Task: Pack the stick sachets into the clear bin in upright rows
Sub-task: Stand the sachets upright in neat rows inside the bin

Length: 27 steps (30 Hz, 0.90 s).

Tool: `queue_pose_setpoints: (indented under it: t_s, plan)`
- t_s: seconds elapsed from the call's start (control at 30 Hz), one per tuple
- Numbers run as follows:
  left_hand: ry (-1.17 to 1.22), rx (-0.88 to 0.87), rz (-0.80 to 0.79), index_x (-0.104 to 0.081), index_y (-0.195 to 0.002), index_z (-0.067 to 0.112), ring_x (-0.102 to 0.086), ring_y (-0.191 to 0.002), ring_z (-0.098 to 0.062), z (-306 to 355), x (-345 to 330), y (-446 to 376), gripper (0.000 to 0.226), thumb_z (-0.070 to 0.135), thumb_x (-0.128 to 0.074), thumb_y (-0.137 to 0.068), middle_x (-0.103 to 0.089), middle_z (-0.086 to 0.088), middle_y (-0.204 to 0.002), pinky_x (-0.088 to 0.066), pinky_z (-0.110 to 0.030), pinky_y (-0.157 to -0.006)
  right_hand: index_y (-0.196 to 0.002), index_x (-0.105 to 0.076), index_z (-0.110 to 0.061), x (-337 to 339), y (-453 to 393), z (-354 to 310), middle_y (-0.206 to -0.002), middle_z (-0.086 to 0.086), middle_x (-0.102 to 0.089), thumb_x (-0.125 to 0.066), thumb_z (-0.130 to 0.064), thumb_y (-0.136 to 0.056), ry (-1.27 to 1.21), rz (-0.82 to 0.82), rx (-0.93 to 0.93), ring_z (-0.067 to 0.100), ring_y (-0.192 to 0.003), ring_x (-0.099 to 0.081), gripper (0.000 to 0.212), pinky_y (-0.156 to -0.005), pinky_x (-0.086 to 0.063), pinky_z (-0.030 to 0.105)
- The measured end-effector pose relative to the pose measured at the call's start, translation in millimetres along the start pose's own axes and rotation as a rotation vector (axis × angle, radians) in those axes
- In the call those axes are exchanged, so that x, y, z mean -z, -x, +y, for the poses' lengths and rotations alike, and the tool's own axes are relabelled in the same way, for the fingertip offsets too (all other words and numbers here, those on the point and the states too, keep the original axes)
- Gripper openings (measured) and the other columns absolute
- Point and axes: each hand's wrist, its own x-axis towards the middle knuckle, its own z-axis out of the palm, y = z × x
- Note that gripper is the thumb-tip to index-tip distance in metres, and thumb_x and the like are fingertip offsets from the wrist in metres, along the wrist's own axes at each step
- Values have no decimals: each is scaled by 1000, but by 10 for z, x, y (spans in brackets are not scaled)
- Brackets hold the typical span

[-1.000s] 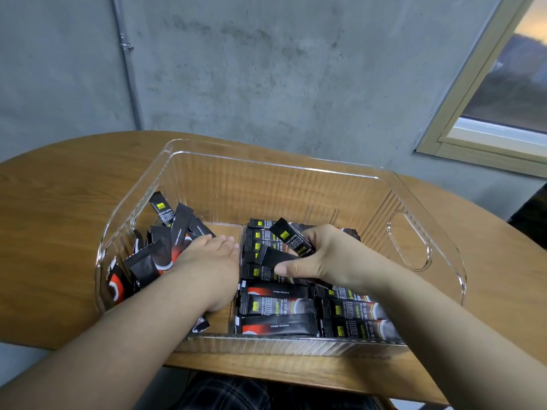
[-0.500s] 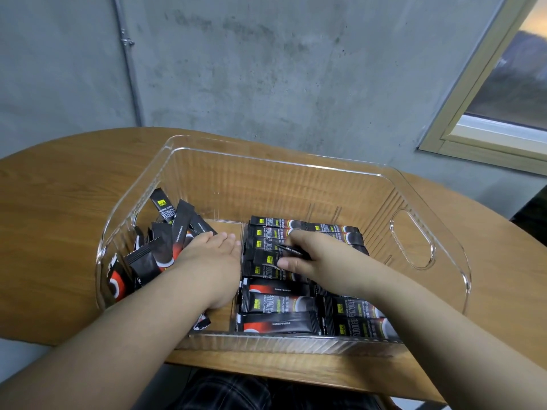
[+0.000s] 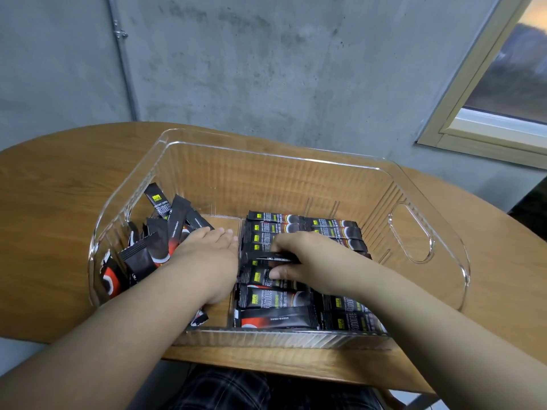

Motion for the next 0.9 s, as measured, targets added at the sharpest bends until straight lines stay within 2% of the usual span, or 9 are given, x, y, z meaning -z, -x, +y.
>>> queue_pose_setpoints:
  t_s: [0.07, 0.17, 0.33, 0.47, 0.63, 0.73, 0.8, 0.83, 0.9]
  plan:
    - [-1, 0, -2, 5, -152, 9, 6, -148, -18, 4, 9, 4, 61, 25, -25, -102, 10, -4, -161, 4, -34, -118, -90, -55, -16, 31, 10, -7, -76, -8, -50, -65, -37, -87, -3, 29, 6, 10, -69, -47, 24, -59, -34, 13]
    - [-9, -4, -5, 5, -152, 8, 5, -148, -18, 0, 10, 11, 61, 29, -24, -102, 10, -5, -161, 3, -34, -118, -86, -48, -26, 85, 46, 6, -77, -13, -47, -65, -40, -85, -37, 64, -9, 2, -69, -46, 22, -61, -36, 15]
    - [-15, -10, 0, 4, -152, 7, 5, -148, -18, -7, 10, 16, 61, 27, -24, -102, 9, -5, -161, 2, -34, -118, -103, -46, -26, 36, 135, 44, -99, -9, -50, -64, -25, -87, 23, 9, -36, 13, -90, -51, 24, -78, -42, 26]
    - [-15, -9, -1, 5, -152, 8, 5, -148, -18, -7, -2, 1, 60, 24, -24, -102, 10, -5, -161, 2, -34, -118, -112, -52, -22, -22, 162, -6, -100, -13, -42, -66, -19, -83, 49, -18, 18, 7, -91, -45, 32, -79, -34, 17]
    - [-20, -10, -7, 5, -152, 8, 5, -148, -18, -8, 6, 2, 62, 18, -26, -99, 11, -5, -161, 2, -35, -118, -117, -57, -17, 1, 145, -44, -99, -11, -40, -67, -21, -85, 96, 1, 56, 5, -90, -42, 33, -78, -32, 15]
    - [-16, -11, -8, 5, -152, 8, 5, -148, -18, -6, 10, 0, 62, 25, -26, -101, 11, -5, -161, 2, -35, -118, -101, -63, -14, 47, 160, -50, -92, -8, -42, -55, -27, -94, 95, -13, 80, 6, -82, -43, 16, -78, -33, 18]
    - [-15, -8, -3, 5, -152, 9, 5, -148, -18, -6, 3, -6, 61, 27, -25, -102, 10, -5, -161, 2, -35, -118, -83, -53, -12, 78, 174, -53, -84, -7, -38, -45, -30, -99, 96, -45, 55, 5, -73, -41, 25, -73, -30, 22]
    - [-15, -7, -2, 5, -152, 9, 5, -148, -18, -8, -1, -6, 61, 26, -25, -102, 10, -5, -161, 2, -35, -118, -85, -51, -10, 98, 182, -58, -85, -7, -39, -41, -31, -100, 95, -65, 30, 6, -74, -42, 27, -72, -30, 23]
    - [-17, -8, -3, 5, -152, 8, 5, -148, -18, -9, 0, -4, 60, 24, -24, -102, 10, -5, -161, 2, -35, -118, -108, -54, -8, 130, 209, -65, -101, -3, -48, -36, -30, -102, 106, -91, 4, 12, -92, -49, 29, -81, -34, 25]
